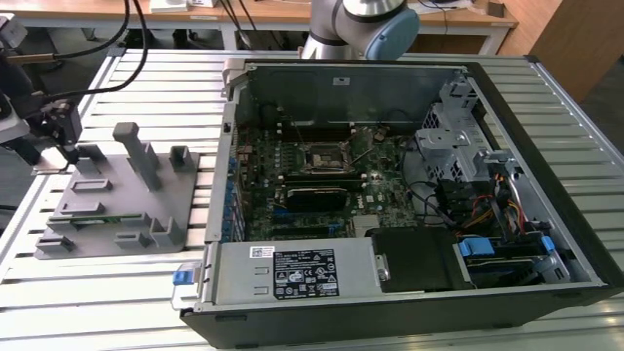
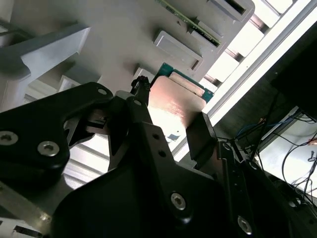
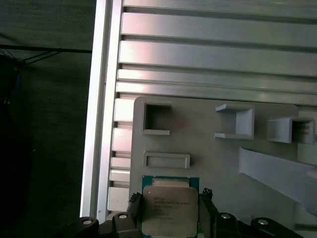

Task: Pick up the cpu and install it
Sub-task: 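Pick up the cpu and move it towards the insertion slot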

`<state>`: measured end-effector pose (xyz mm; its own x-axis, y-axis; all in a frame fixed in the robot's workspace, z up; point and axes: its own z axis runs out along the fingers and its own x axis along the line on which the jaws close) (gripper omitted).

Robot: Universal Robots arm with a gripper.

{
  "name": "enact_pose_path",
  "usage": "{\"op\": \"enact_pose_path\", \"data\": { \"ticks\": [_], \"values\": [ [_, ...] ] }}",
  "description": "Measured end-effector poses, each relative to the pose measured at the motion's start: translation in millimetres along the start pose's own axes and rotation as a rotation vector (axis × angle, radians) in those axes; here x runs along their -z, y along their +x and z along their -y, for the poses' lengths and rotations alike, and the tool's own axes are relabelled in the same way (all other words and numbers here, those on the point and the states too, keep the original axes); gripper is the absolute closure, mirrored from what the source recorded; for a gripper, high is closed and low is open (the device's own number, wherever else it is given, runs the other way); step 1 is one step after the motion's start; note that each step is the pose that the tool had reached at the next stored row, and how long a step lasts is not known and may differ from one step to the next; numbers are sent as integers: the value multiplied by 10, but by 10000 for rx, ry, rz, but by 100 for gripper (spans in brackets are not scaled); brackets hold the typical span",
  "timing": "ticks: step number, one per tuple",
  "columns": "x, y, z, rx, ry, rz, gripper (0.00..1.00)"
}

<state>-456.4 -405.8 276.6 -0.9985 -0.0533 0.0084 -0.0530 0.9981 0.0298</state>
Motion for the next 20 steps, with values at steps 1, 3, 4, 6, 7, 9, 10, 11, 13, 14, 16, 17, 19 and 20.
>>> {"op": "enact_pose_path", "data": {
  "ticks": [1, 3, 4, 6, 7, 9, 10, 11, 13, 14, 16, 17, 19, 20],
  "values": [
    [24, 0, -1, 0, 1, -1, 45],
    [75, 1, -3, 0, 1, 0, 45],
    [103, 1, -5, 0, 0, 0, 45],
    [161, 1, -7, 0, 0, -1, 45],
    [188, 2, -9, -1, 0, 0, 45],
    [248, 2, -13, 0, 0, 0, 45],
    [277, 2, -15, 0, 0, -1, 45],
    [305, 2, -17, -1, 0, 0, 45],
    [361, 2, -21, 0, 0, 0, 45],
    [388, 3, -23, 0, 0, 0, 45],
    [442, 3, -27, -1, 0, -1, 45],
    [469, 3, -30, 0, 1, -1, 45],
    [523, 3, -35, 0, 1, 0, 45],
    [551, 4, -38, 0, 1, -1, 45]
  ]
}}
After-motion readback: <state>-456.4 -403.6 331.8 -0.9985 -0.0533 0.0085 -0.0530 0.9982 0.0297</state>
